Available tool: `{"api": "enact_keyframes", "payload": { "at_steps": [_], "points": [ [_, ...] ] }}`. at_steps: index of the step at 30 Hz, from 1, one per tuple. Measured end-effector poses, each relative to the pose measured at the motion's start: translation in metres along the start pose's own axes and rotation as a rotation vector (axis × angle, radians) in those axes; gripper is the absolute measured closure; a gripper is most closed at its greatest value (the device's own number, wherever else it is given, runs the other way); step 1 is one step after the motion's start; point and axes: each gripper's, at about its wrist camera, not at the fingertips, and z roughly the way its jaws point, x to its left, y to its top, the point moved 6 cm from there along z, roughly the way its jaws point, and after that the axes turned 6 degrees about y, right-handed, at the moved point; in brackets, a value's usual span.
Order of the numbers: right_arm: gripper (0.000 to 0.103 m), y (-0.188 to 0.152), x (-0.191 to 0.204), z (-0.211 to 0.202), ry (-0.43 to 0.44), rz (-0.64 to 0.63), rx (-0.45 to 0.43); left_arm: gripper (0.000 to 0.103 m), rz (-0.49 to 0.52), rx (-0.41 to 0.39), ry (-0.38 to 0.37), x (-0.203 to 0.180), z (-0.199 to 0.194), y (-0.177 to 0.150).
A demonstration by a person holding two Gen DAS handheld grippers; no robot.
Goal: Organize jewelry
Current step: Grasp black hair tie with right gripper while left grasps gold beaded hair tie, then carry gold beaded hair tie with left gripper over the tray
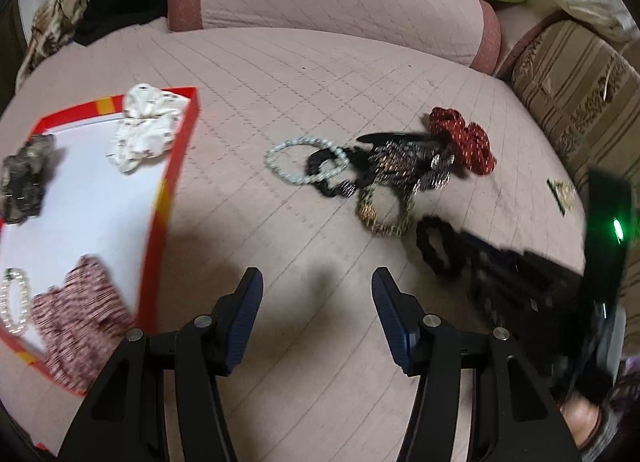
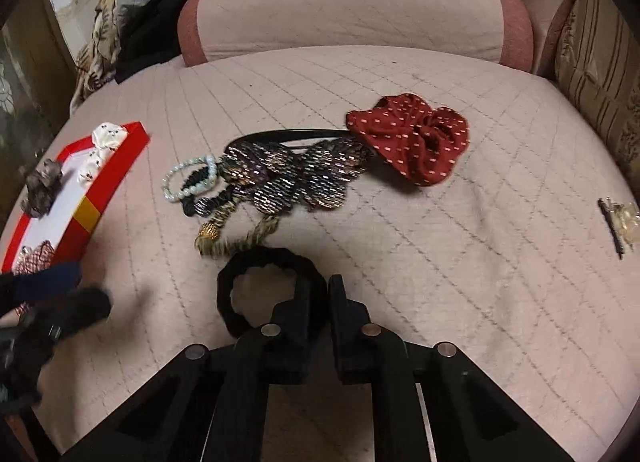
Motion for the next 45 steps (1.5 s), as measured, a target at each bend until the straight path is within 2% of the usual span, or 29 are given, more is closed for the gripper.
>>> {"api": "enact_keyframes", "payload": {
  "at_steps": [3,8,13,16,19,20,24,27,34,45],
  "points": [
    [0.093,-0.009,-0.020,-0.012,-0.067,0.023,0.011,0.048,-0.016,0.011,-0.027,-0.009,0.014,0.010],
    [0.093,-0.019,-0.045,-0.025,-0.049,0.093,0.000,0.048,-0.038,0.060,-0.052,-0.027,0.052,0.024],
    [0.093,-0.019,-0.046,-0.024,-0.028,0.111,-0.026,0.048,-0.014,0.023,-0.023,-0.040,0.064,0.036],
    [0.092,-0.017,-0.042,-0.021,-0.036,0.089,-0.031,0.062,0.019,-0.009,0.037,-0.044,0.068,0.035],
    [0.092,-0.018,-0.040,-0.018,-0.043,0.073,-0.035,0.081,0.078,-0.050,0.117,-0.048,0.067,0.030],
    [0.092,-0.017,-0.039,-0.017,-0.049,0.065,-0.037,0.090,0.086,-0.054,0.132,-0.049,0.066,0.030],
    [0.092,-0.017,-0.034,-0.015,-0.077,0.035,-0.044,0.091,0.087,-0.041,0.127,-0.048,0.062,0.027],
    [0.092,-0.016,-0.033,-0.015,-0.083,0.032,-0.055,0.091,0.078,-0.027,0.102,-0.043,0.051,0.019],
    [0.094,-0.023,-0.032,-0.029,-0.044,0.096,-0.085,0.091,0.046,-0.056,0.053,-0.020,-0.002,-0.004],
    [0.094,-0.037,0.007,-0.095,-0.012,0.080,-0.155,0.091,-0.004,-0.127,0.024,0.011,-0.074,-0.026]
  ]
}}
